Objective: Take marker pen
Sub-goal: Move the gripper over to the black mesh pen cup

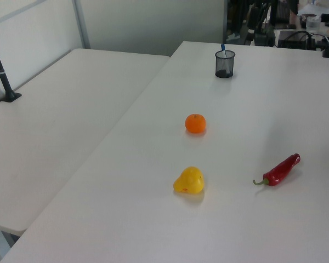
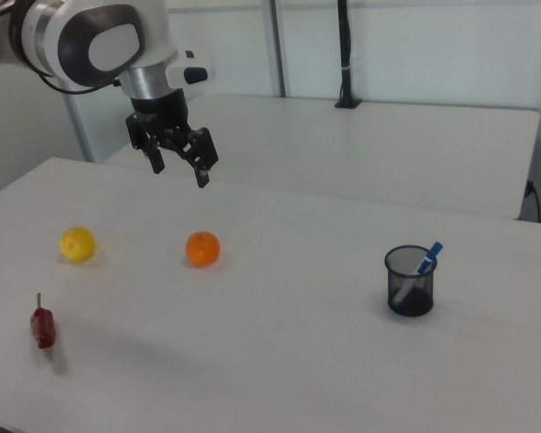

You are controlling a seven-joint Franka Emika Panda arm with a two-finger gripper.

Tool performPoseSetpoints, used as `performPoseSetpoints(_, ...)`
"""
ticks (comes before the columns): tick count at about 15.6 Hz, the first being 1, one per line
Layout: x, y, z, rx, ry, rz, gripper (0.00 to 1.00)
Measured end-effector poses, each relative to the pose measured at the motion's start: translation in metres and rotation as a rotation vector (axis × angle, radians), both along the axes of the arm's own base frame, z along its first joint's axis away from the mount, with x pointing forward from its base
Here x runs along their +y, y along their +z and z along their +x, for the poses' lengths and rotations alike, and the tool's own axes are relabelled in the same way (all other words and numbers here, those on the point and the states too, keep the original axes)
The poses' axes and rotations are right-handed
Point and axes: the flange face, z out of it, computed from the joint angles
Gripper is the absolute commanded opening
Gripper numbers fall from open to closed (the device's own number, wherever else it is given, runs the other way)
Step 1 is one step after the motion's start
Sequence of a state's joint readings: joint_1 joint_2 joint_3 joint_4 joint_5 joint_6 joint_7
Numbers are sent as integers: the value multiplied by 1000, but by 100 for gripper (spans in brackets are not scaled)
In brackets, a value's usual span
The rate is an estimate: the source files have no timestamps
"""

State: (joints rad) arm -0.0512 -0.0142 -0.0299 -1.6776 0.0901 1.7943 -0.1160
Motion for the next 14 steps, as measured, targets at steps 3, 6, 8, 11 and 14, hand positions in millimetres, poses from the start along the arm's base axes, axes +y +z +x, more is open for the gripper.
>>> performPoseSetpoints(3, -6, 11, 5, -63, -4, -61, 100)
performPoseSetpoints(6, -30, 23, 12, -165, -60, -106, 100)
performPoseSetpoints(8, -52, 27, 13, -205, -97, -119, 100)
performPoseSetpoints(11, -82, 32, 17, -278, -151, -145, 100)
performPoseSetpoints(14, -101, 24, 28, -335, -234, -167, 100)
